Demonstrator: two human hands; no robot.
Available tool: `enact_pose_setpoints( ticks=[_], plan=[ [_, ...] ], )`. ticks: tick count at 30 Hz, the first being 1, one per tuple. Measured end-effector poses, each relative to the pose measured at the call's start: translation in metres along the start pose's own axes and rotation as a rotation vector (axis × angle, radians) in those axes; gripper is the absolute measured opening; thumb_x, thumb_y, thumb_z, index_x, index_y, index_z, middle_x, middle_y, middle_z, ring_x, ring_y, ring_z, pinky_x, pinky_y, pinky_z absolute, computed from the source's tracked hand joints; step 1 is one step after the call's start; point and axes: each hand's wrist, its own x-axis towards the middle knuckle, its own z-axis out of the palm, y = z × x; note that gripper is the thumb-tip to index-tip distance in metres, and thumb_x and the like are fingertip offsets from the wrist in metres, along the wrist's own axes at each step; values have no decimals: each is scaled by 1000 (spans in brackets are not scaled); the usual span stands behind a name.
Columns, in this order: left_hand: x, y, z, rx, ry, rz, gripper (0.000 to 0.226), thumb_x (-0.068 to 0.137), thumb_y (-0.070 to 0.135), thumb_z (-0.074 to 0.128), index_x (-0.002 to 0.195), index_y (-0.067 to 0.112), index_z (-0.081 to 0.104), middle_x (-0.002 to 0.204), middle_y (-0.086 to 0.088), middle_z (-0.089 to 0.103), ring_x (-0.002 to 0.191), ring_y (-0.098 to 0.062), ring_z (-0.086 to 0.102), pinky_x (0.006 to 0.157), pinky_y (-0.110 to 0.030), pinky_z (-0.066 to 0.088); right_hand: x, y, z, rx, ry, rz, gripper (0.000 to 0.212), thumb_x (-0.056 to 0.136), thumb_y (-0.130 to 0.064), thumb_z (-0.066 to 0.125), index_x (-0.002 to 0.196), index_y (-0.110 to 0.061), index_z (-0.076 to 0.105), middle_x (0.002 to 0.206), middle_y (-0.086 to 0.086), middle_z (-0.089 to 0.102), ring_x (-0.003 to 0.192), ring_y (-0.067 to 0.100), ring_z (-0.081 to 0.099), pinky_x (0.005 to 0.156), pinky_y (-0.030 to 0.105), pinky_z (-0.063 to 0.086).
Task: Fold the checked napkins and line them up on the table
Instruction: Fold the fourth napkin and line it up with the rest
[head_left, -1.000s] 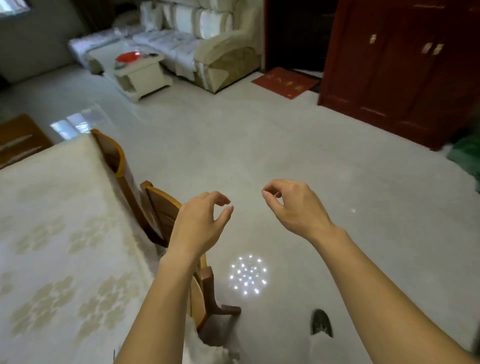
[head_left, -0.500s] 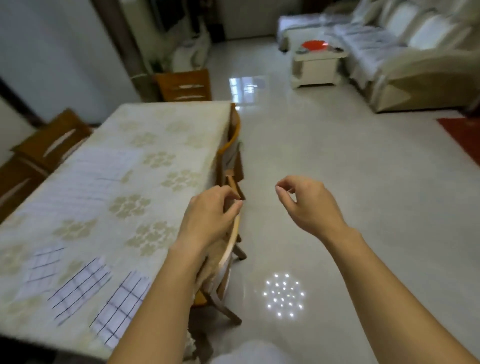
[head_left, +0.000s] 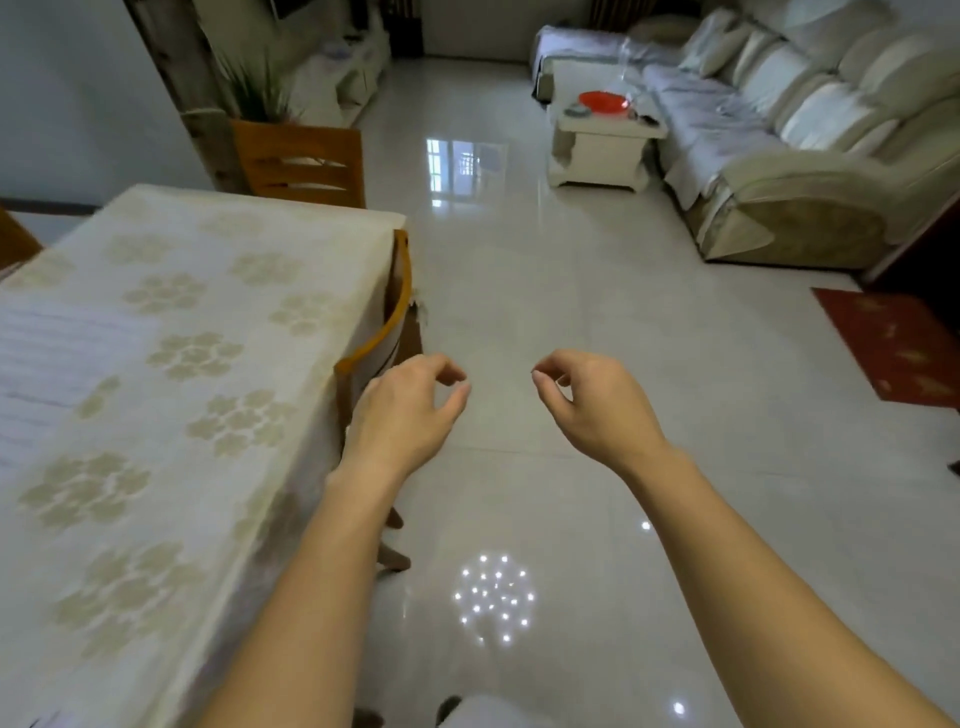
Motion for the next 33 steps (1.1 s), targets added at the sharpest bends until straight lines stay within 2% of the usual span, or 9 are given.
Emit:
enact_pose_setpoints(
  ticks=[6, 12, 18, 21, 27, 33],
  plan=[
    [63, -20, 10, 32, -7, -97, 21, 101, 42, 58, 114, 30, 69, 109, 16, 68, 93, -2, 63, 84, -34, 57, 85, 35, 31, 135, -62, -16, 18, 100, -32, 54, 103, -24, 70, 98, -13, 70, 92, 10, 65, 78, 35, 56],
    [162, -28, 33, 80, 45, -217, 15, 100, 43, 59, 109, 35, 68, 104, 17, 67, 95, -5, 64, 83, -37, 58, 215, 75, 60, 203, -113, -162, 17, 98, -37, 53, 100, -28, 67, 97, -12, 69, 92, 13, 64, 78, 40, 56],
    [285, 2, 22, 133, 132, -329, 22, 101, 45, 57, 116, 33, 67, 111, 14, 68, 103, -12, 64, 88, -41, 57, 359, 110, 38, 185, -184, -296, 20, 99, -37, 53, 102, -24, 68, 98, -6, 70, 92, 17, 65, 79, 39, 55],
    [333, 4, 21, 164, 154, -384, 23, 101, 47, 55, 116, 34, 66, 110, 15, 69, 101, -13, 64, 85, -40, 56, 425, 118, 30, 197, -177, -349, 21, 100, -35, 53, 104, -22, 69, 98, -5, 71, 91, 17, 65, 79, 38, 55],
    [435, -38, 43, 149, 174, -470, 16, 100, 44, 56, 110, 36, 66, 102, 19, 68, 96, -11, 64, 76, -33, 53, 542, 136, 65, 213, -224, -429, 21, 99, -35, 53, 108, -24, 68, 101, -9, 70, 94, 14, 65, 82, 39, 56],
    [578, -81, 38, 107, 183, -447, 22, 102, 43, 57, 118, 31, 66, 108, 15, 68, 99, -9, 63, 70, -22, 43, 681, 137, 79, 112, -254, -458, 18, 100, -34, 55, 107, -24, 69, 104, -9, 68, 96, 14, 62, 83, 39, 54]
  ],
)
